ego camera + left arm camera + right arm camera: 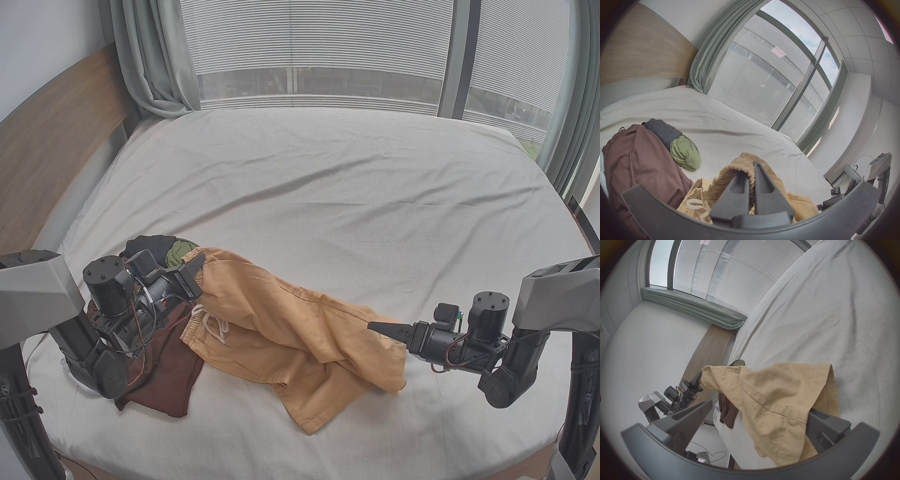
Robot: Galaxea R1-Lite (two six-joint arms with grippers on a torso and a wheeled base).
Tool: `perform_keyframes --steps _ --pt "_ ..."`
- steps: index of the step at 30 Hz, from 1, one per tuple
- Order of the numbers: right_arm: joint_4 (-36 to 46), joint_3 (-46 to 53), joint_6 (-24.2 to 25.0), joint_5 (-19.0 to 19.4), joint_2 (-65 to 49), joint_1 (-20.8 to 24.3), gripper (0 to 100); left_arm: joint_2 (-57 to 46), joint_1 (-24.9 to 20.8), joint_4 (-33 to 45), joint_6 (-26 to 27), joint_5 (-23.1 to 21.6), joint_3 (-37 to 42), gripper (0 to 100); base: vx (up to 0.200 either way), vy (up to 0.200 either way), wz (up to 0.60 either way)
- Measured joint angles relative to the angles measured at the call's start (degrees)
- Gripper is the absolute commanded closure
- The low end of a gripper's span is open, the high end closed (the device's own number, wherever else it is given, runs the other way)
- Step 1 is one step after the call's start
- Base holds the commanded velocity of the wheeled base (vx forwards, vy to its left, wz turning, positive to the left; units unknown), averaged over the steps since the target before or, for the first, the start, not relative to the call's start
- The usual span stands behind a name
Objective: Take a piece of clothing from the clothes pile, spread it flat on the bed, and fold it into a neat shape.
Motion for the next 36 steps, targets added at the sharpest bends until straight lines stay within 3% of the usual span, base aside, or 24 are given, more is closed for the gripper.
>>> perform_keyframes --steps 12,13,36 --pt "0.0 -0.2 0.3 -0.1 -2.4 0.1 0 0.1 0.0 0.0 0.0 0.0 0.1 100 0.0 0.0 0.0" --pt "0.0 -0.2 0.3 -0.1 -2.4 0.0 100 0.1 0.0 0.0 0.0 0.0 0.1 100 0.0 0.0 0.0" --pt "0.0 -0.4 0.1 -0.3 -4.4 -1.1 100 -0.2 -0.7 0.0 -0.2 0.0 0.2 100 0.0 0.0 0.0"
